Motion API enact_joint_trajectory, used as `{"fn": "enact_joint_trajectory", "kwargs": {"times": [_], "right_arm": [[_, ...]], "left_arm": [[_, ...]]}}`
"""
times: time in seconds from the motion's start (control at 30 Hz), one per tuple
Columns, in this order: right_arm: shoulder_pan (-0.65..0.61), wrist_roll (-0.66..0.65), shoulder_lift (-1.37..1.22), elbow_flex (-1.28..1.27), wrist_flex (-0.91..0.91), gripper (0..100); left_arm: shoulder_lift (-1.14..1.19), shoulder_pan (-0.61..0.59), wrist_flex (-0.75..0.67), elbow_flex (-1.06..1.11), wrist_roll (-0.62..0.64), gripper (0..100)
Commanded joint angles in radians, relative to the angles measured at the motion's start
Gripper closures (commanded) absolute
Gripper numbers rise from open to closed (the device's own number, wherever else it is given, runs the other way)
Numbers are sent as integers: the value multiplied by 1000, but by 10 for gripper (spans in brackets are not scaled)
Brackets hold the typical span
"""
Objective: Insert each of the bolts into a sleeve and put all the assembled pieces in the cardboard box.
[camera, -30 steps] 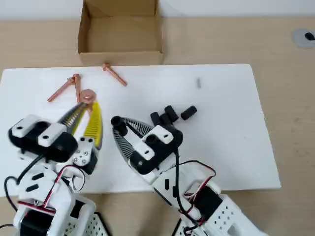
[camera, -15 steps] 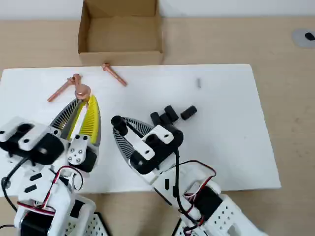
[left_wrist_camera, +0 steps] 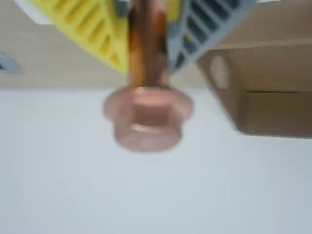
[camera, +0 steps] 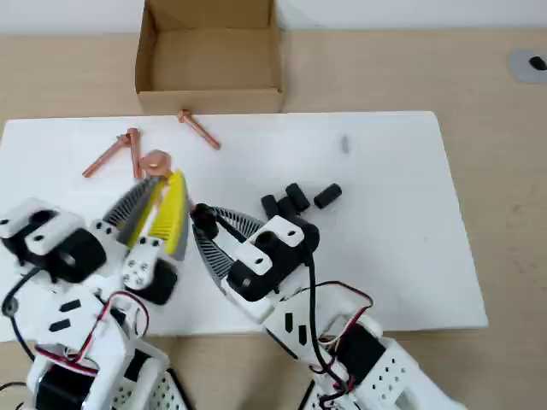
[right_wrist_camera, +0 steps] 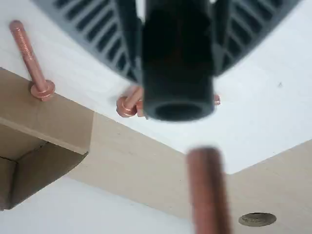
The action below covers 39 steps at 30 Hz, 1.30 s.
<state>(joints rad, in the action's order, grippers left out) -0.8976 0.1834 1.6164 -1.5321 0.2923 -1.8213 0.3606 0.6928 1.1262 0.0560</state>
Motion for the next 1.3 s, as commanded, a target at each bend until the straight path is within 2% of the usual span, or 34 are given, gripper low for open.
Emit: {"fn": "enact_joint_trajectory", "kwargs": {"times": [0.0,0.4,0.63,0.8,1.07,1.27], "right_arm": [[-16,11,18,47,-28,989],[-12,9,18,47,-28,989],[-12,9,18,47,-28,989],[-13,9,18,48,-28,989],[-15,9,18,53,-28,989],[-12,9,18,48,-28,989]], "left_arm": [[-8,66,-18,-6,8,994],[-8,71,43,-6,-6,994],[-8,-18,34,-5,-28,993],[-8,-29,34,11,-28,993],[-8,-26,-115,91,-26,993],[-8,-25,-123,97,-21,993]]}}
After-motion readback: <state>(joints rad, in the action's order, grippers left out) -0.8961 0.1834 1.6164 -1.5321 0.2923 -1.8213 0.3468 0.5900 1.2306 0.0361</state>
